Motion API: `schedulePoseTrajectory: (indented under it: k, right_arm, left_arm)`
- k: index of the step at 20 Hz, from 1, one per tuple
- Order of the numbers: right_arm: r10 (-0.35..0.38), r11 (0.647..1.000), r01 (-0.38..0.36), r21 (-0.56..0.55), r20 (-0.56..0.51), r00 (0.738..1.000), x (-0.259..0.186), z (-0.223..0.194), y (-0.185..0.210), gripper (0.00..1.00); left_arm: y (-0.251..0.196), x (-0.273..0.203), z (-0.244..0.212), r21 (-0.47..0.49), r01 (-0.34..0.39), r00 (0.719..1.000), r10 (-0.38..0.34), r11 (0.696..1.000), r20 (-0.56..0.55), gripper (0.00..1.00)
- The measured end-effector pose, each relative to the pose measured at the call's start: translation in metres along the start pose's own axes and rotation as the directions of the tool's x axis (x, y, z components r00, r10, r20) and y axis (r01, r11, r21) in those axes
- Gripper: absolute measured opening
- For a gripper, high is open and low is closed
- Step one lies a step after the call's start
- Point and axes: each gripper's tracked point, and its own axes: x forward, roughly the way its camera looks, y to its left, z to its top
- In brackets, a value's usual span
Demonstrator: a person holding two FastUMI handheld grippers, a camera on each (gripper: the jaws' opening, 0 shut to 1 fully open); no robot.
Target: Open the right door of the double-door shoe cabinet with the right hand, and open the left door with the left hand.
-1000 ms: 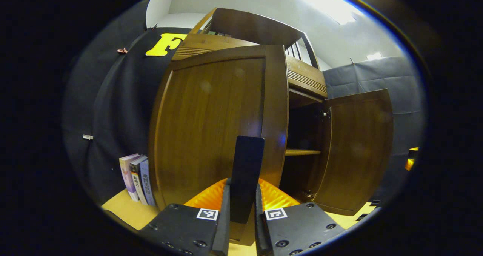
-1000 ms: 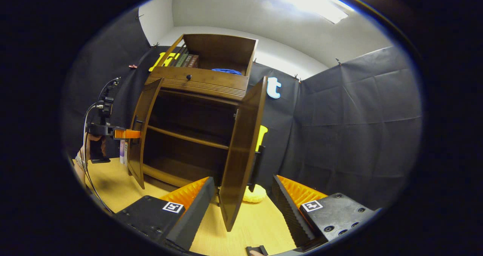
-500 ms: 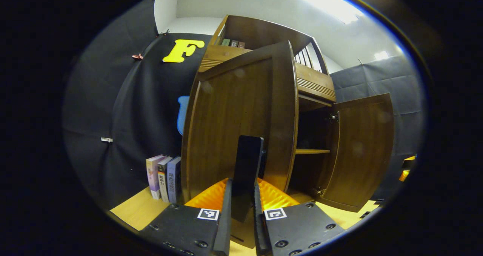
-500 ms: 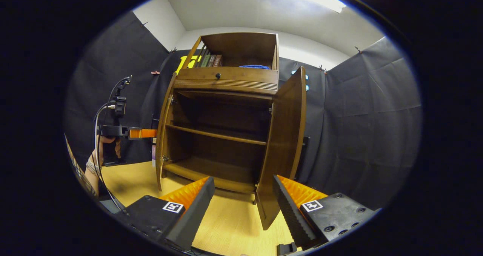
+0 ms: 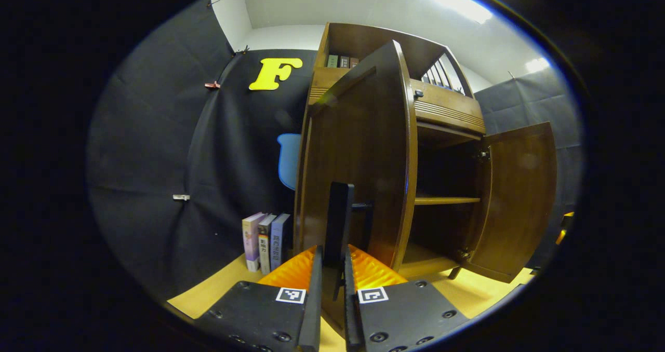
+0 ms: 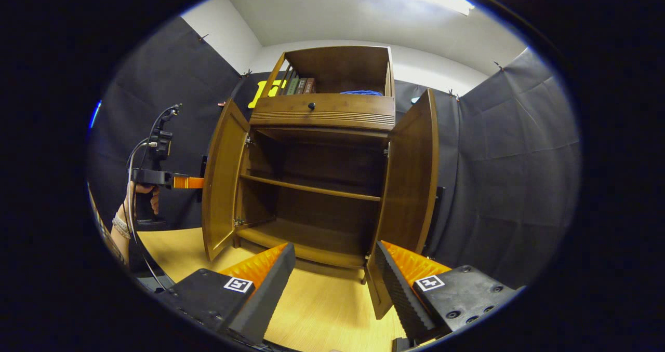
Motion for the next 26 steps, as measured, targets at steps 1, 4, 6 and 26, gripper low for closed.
schedulePoseTrajectory:
  k: [1, 4, 6, 26]
  right_arm:
    - [0.007, 1.000, -0.007, -0.001, -0.002, 1.000, 0.002, -0.001, 0.002, 0.97]
    - [0.031, 1.000, -0.031, -0.001, -0.019, 0.999, 0.008, -0.012, 0.012, 0.99]
    - [0.045, 0.999, -0.045, 0.004, -0.025, 0.999, 0.012, -0.015, 0.018, 0.98]
    - [0.134, 0.988, -0.133, 0.084, -0.008, 0.991, 0.049, 0.021, 0.072, 0.99]
  left_arm:
    - [0.005, -0.002, -0.001, 0.011, -0.016, 1.000, 0.016, 1.000, -0.005, 0.21]
    - [0.026, -0.010, 0.001, 0.017, -0.069, 0.998, 0.069, 0.997, -0.009, 0.16]
    - [0.043, -0.015, 0.002, 0.015, -0.114, 0.993, 0.114, 0.993, -0.008, 0.11]
    - [-0.012, -0.109, 0.075, 0.084, -0.046, 0.992, 0.036, 0.995, 0.120, 0.08]
